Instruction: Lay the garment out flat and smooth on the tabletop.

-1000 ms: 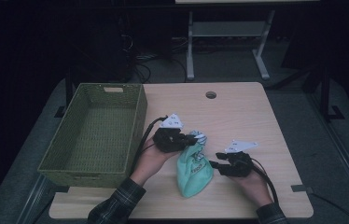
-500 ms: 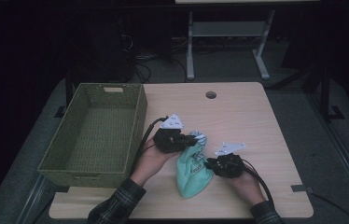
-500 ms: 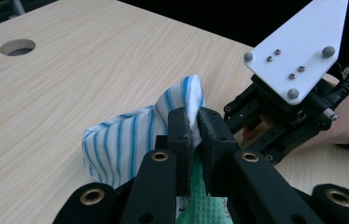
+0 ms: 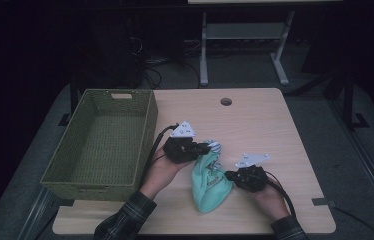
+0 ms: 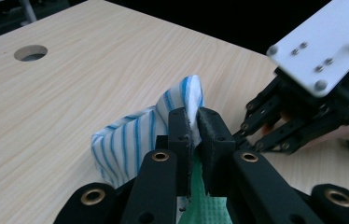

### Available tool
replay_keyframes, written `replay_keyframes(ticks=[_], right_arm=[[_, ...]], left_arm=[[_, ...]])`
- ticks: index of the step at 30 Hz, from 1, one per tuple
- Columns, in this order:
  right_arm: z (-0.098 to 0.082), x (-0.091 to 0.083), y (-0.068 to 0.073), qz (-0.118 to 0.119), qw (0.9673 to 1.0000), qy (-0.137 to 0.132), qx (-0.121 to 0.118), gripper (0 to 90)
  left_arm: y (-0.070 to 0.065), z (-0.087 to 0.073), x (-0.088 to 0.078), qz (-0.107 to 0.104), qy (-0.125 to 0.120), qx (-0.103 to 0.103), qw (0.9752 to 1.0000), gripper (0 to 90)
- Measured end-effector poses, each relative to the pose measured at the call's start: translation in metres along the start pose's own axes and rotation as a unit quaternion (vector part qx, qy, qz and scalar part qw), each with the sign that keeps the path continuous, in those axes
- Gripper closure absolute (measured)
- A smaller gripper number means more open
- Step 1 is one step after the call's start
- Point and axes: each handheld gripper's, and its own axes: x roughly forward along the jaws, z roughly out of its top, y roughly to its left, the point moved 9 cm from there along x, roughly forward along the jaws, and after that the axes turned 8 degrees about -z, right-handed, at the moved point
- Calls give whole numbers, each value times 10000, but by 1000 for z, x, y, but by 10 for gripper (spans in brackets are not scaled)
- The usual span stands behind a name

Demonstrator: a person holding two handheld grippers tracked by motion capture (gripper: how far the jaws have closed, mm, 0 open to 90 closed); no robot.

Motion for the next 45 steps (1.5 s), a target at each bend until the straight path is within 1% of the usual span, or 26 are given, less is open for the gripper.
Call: replay_keyframes(ticks=[1, 2, 8, 10, 11, 15, 19, 21, 24, 26, 27, 28, 29, 30, 32, 33, 34, 36, 37, 39, 40, 41, 43, 45], right_arm=[[-1, -2, -2, -30, 10000, -9, 2, 866], [-1, -4, -4, -39, 10000, -19, 56, 866], [-12, -19, -22, -244, 9997, 4, 74, 866], [-16, -23, -28, -329, 9994, -24, 121, 866], [-19, -25, -30, -360, 9992, 13, 179, 866], [-24, -32, -38, -452, 9986, -21, 266, 866], [-28, -38, -47, -609, 9977, -23, 282, 866], [-33, -41, -52, -706, 9971, 18, 294, 866], [-40, -46, -60, -808, 9960, 36, 368, 866], [-44, -48, -65, -872, 9956, 46, 353, 866], [-45, -50, -67, -898, 9951, 56, 406, 866], [-47, -51, -69, -914, 9949, 56, 432, 866], [-49, -52, -70, -912, 9947, 74, 468, 866], [-51, -53, -72, -930, 9944, 98, 486, 867], [-54, -54, -74, -948, 9941, 124, 514, 866], [-55, -54, -75, -964, 9938, 142, 535, 866], [-56, -54, -75, -967, 9937, 172, 542, 866], [-57, -52, -76, -981, 9935, 226, 524, 866], [-58, -51, -75, -967, 9934, 266, 553, 865], [-59, -50, -76, -949, 9936, 283, 537, 860], [-60, -50, -76, -940, 9935, 289, 568, 852], [-59, -50, -76, -941, 9934, 260, 601, 824], [-57, -52, -78, -921, 9934, 167, 657, 753], [-54, -56, -80, -908, 9932, 37, 731, 718]], left_arm=[[1, 0, 0, 17, -1, -5, 10000, 833], [3, 0, 1, 45, -24, -22, 10000, 836], [10, -2, 1, 166, -51, -69, 9998, 842], [13, -3, 0, 219, -55, -88, 9997, 846], [13, -3, 1, 230, -59, -105, 9997, 846], [16, -7, 1, 302, -15, -107, 9995, 847], [22, -12, 2, 389, 19, -130, 9992, 850], [25, -16, 3, 455, 82, -126, 9989, 852], [29, -22, 6, 503, 159, -204, 9984, 854], [31, -28, 9, 548, 247, -254, 9979, 854], [33, -31, 10, 564, 296, -271, 9976, 855], [34, -35, 11, 603, 369, -266, 9971, 854], [37, -39, 12, 692, 502, -195, 9961, 854], [40, -44, 13, 783, 619, -176, 9949, 854], [43, -53, 17, 812, 761, -236, 9935, 854], [45, -57, 18, 856, 833, -235, 9926, 854], [47, -63, 21, 907, 953, -243, 9910, 854], [50, -70, 24, 977, 1085, -263, 9889, 853], [52, -74, 25, 994, 1156, -314, 9878, 849], [54, -79, 27, 1031, 1241, -376, 9862, 836], [55, -82, 28, 1049, 1302, -385, 9852, 816], [56, -83, 29, 1077, 1321, -407, 9845, 781], [56, -81, 27, 1120, 1255, -466, 9846, 718], [55, -77, 23, 1180, 1196, -448, 9848, 681]])
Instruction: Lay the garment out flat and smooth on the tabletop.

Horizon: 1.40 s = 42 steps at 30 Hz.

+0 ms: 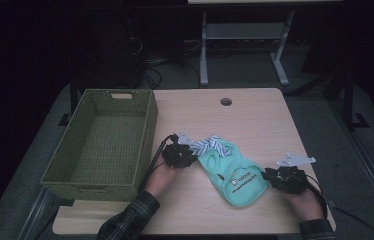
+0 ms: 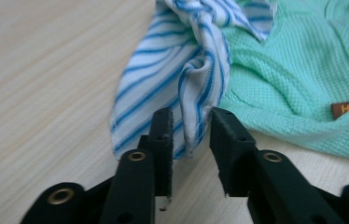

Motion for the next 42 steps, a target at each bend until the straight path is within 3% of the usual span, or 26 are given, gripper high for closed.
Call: replay_keyframes(ticks=[4, 6, 11, 18, 22, 27, 30, 35, 37, 39, 42], right_arm=[[7, -7, -1, 22, 9998, -208, 65, 706], [9, -8, 3, 84, 9996, -252, 12, 757], [7, -5, 18, 237, 9995, -118, -183, 863], [0, -3, 37, 452, 9984, 81, -334, 895], [-8, -1, 39, 484, 9976, 242, -433, 899], [-13, 0, 35, 430, 9975, 356, -437, 900], [-15, -2, 32, 368, 9978, 406, -373, 900], [-20, -6, 25, 364, 9983, 342, -289, 899], [-20, -6, 24, 370, 9983, 358, -290, 899], [-19, -7, 25, 365, 9982, 346, -341, 899], [-11, -11, 24, 455, 9986, 119, -223, 899]], left_arm=[[-5, 11, -14, 35, -242, 31, 9997, 667], [-12, 15, -16, -17, -296, 93, 9995, 688], [-33, 25, -8, -393, -397, 276, 9981, 839], [-53, 11, 18, -737, 92, 477, 9961, 853], [-47, -2, 22, -711, 424, 502, 9953, 853], [-39, -11, 21, -766, 555, 344, 9949, 853], [-35, -16, 18, -719, 679, 392, 9943, 847], [-28, -22, 11, -717, 695, 261, 9947, 831], [-28, -23, 11, -642, 723, 324, 9948, 833], [-33, -20, 10, -728, 662, 323, 9946, 833], [-44, -11, 6, -811, 469, 417, 9947, 834]])
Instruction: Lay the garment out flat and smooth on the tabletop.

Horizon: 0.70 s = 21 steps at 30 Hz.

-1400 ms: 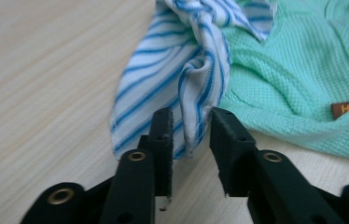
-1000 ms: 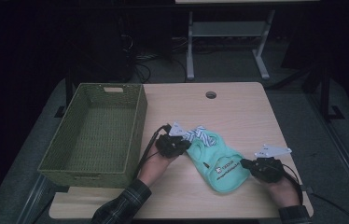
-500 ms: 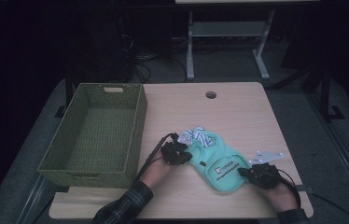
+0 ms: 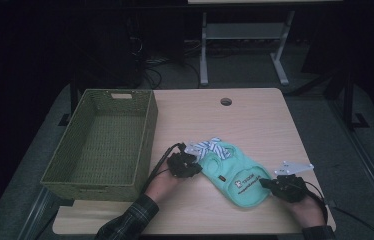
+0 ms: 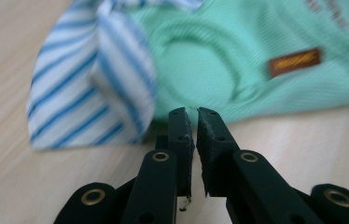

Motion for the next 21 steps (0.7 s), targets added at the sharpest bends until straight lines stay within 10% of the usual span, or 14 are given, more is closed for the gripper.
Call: replay_keyframes(ticks=[9, 21], right_arm=[[32, 10, -12, -30, 9998, -147, -129, 900], [59, 53, -29, -7, 9996, 128, -244, 900]], left_arm=[[-39, 25, 1, -325, -504, 214, 9980, 839], [-61, 21, 31, -619, -207, 360, 9972, 839]])
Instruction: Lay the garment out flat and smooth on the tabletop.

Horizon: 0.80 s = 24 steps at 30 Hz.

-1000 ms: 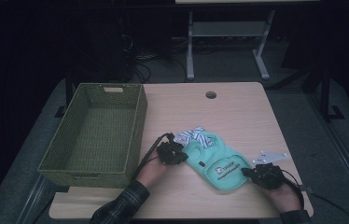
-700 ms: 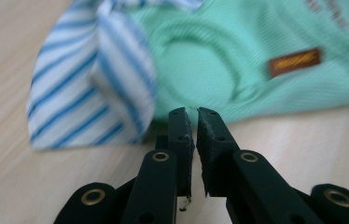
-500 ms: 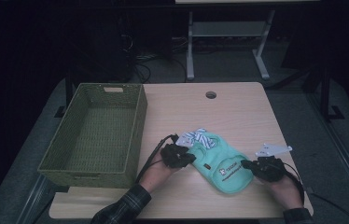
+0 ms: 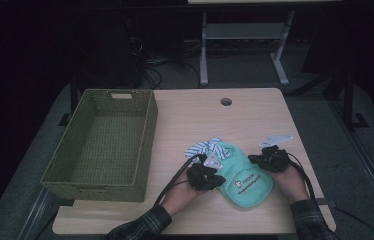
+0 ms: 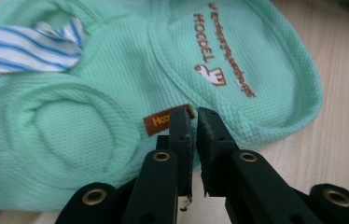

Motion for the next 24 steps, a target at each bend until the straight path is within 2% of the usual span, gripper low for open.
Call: replay_keyframes(ticks=[3, 6, 8, 13, 17, 24], right_arm=[[6, 6, -3, 26, 10000, -78, 36, 900], [5, 11, -3, 67, 10000, 42, 28, 900], [7, 12, -2, 95, 10000, 16, 15, 900], [3, 18, 0, 15, 9998, 170, -135, 900], [0, 19, 0, -19, 9996, 221, -179, 900], [-3, 17, 1, 3, 9997, 217, -124, 900]], left_arm=[[-2, -3, 7, -18, 67, -49, 10000, 839], [-1, -7, 12, -25, 172, -42, 9998, 839], [-1, -8, 11, -29, 197, 16, 9998, 839], [-1, -8, 11, -21, 221, 69, 9997, 839], [0, -9, 10, -22, 205, 18, 9998, 840], [13, -14, 1, -26, 282, -84, 9996, 840]])
